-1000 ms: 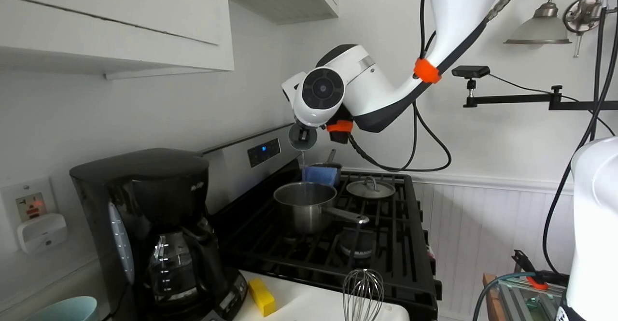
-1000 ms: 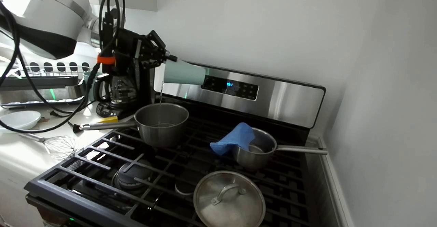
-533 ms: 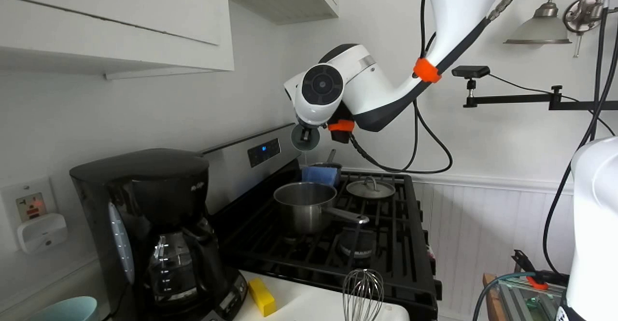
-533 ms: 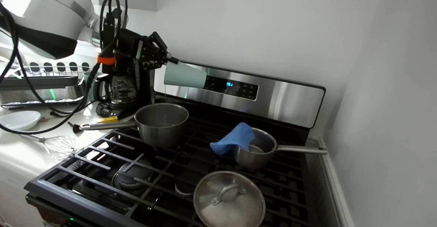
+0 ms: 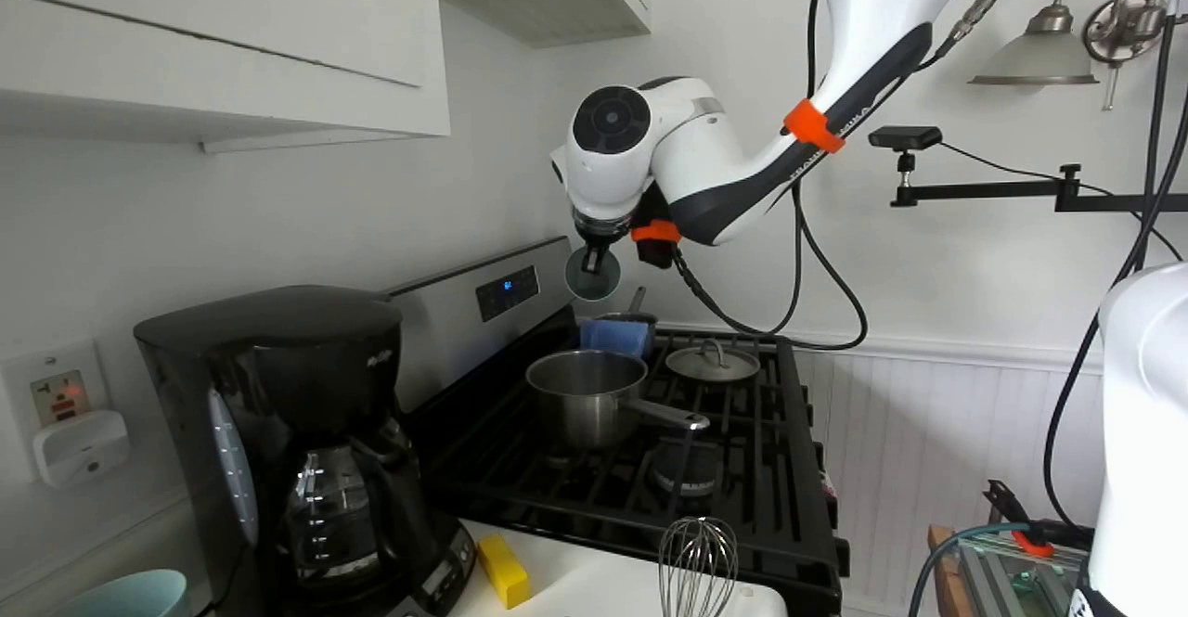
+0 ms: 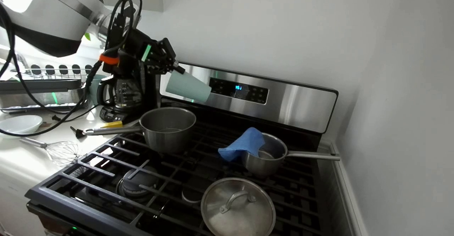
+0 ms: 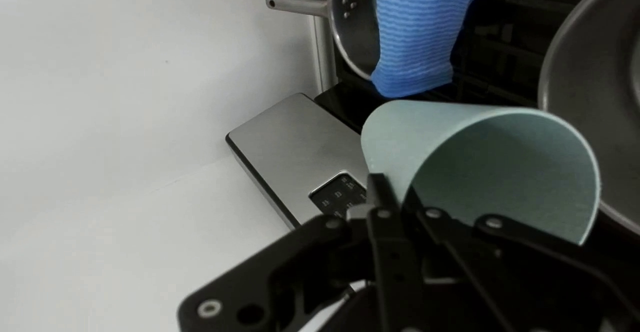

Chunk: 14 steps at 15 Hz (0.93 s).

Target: Remove the lid from the silver pot, put it on the stove, pour the water in the cup into the silver pot on the left side of the stove and then put the lid on the same pot

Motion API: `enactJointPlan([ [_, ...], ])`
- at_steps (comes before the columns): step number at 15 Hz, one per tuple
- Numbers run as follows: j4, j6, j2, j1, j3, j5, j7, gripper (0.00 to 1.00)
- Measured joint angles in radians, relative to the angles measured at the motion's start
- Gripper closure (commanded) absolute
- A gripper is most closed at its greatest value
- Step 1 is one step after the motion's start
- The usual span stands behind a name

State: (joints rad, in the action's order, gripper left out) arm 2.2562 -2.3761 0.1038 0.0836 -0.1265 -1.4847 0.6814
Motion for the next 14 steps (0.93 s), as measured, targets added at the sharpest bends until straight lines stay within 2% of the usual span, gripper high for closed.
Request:
enactJointPlan([
  [14,-0.023,-0.062,0.057,-0.009,0.006,0.769,-0.556,0.99],
])
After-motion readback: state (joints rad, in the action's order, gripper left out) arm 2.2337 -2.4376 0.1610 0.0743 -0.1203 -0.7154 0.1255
